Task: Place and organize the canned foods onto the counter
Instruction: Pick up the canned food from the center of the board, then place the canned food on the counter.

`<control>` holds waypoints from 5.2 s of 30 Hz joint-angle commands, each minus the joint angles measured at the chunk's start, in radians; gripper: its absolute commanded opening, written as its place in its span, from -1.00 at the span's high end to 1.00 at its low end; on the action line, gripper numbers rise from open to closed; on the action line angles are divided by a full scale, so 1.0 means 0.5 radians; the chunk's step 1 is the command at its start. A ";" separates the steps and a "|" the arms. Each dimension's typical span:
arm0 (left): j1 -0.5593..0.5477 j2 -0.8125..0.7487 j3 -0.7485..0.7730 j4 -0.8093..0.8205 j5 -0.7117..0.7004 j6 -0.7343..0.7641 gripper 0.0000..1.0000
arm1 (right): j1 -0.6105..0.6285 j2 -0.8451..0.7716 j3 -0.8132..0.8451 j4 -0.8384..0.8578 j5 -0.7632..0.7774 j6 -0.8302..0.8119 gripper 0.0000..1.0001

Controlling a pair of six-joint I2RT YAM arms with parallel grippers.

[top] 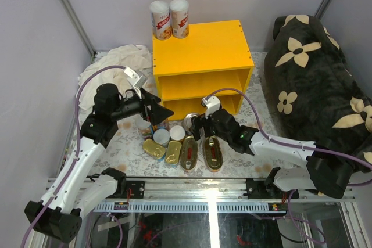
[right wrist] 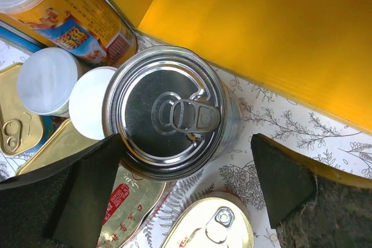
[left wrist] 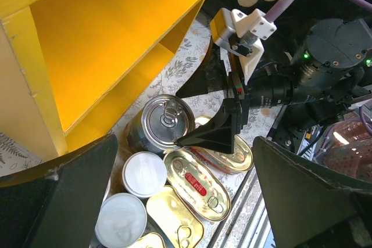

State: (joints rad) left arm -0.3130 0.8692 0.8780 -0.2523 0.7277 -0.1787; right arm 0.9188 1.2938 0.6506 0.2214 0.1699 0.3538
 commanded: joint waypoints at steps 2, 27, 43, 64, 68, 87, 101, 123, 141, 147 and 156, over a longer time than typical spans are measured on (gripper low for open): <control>0.006 -0.008 -0.022 0.075 -0.069 0.023 -0.99 | 0.047 -0.156 -0.121 0.070 0.023 -0.072 -0.99; 0.004 -0.014 -0.034 0.039 -0.060 0.041 -0.99 | 0.047 0.184 0.022 0.229 -0.055 -0.363 -0.99; 0.006 -0.048 -0.053 0.007 -0.157 0.103 -0.99 | 0.044 0.587 0.257 0.556 0.072 -0.472 -0.49; 0.012 -0.128 -0.055 0.069 -0.683 0.053 -0.99 | 0.047 -0.159 1.365 -0.643 -0.419 -0.607 0.57; 0.014 -0.144 -0.059 0.084 -0.709 0.036 -0.99 | 0.047 -0.126 1.732 -0.771 -0.366 -0.641 0.59; 0.014 -0.189 -0.093 0.017 -0.677 -0.003 -0.99 | -0.094 1.061 3.470 -1.253 0.011 -0.888 0.63; 0.015 -0.128 -0.084 -0.025 -0.672 0.011 -0.99 | -0.234 1.228 3.427 -1.301 -0.087 -0.782 -0.08; 0.016 0.008 -0.037 -0.088 -0.689 0.038 -0.99 | -0.253 1.285 3.313 -1.224 -0.019 -0.751 -0.99; 0.029 0.017 -0.048 -0.081 -0.666 0.054 -0.99 | -0.304 0.640 2.288 -0.638 -0.204 -0.664 -0.99; 0.028 0.023 -0.047 -0.081 -0.666 0.054 -0.99 | -0.360 0.720 2.362 -0.639 -0.324 -0.600 -0.99; 0.028 -0.018 -0.071 -0.074 -0.640 0.051 -0.99 | -0.416 0.609 2.212 -0.611 -0.425 -0.549 -0.99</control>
State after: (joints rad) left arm -0.3065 0.8818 0.8371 -0.3038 0.3920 -0.1635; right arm 0.7357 1.6772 1.8065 -0.1589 -0.0063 0.0559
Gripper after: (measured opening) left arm 0.995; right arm 0.993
